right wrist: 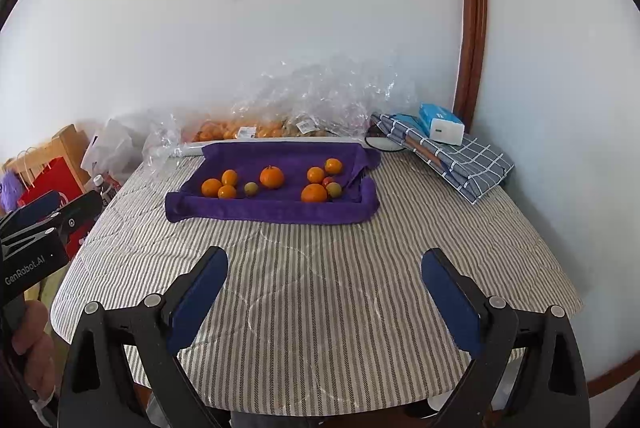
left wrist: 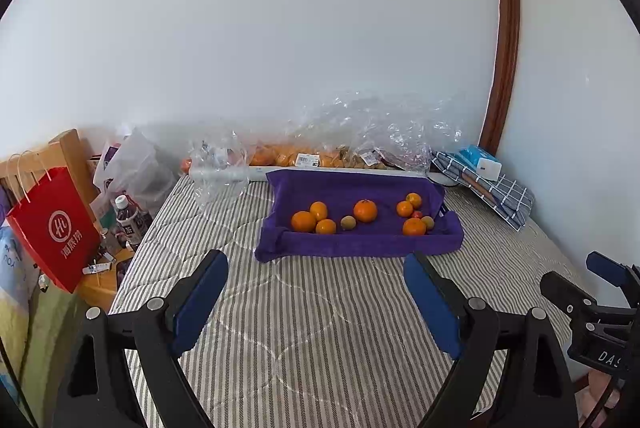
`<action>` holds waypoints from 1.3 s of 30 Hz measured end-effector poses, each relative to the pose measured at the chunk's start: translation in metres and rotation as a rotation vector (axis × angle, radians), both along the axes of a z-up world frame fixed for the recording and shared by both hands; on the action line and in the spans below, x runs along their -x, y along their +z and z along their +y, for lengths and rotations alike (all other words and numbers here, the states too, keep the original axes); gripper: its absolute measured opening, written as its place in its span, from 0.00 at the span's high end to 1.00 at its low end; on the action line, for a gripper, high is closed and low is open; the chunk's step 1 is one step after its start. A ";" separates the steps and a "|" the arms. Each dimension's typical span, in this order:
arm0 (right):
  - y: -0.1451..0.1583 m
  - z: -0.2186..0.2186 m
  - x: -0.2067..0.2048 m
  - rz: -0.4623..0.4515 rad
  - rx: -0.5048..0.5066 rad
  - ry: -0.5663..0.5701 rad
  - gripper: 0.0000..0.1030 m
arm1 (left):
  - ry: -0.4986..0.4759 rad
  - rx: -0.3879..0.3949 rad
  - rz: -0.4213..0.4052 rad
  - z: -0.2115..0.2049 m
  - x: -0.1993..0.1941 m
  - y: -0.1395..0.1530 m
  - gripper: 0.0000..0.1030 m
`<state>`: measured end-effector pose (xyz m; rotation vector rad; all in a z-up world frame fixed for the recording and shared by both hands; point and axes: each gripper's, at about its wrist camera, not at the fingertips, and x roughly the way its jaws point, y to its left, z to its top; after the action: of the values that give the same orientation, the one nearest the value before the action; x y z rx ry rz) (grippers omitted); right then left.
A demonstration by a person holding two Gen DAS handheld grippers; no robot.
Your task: Organize fruits
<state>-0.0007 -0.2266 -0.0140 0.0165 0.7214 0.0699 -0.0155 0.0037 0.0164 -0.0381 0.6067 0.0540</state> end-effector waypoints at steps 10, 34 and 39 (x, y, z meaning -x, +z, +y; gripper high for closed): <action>0.002 -0.002 0.001 0.000 -0.011 0.001 0.06 | 0.000 0.001 0.001 0.000 0.000 0.000 0.13; 0.002 -0.005 0.000 0.001 -0.022 -0.002 0.06 | 0.004 0.007 -0.002 0.003 -0.001 0.002 0.13; 0.002 -0.003 -0.002 0.002 -0.024 -0.001 0.06 | 0.008 -0.001 0.001 0.003 -0.002 0.002 0.13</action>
<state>0.0009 -0.2295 -0.0120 0.0397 0.7224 0.0771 -0.0138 0.0065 0.0185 -0.0398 0.6076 0.0615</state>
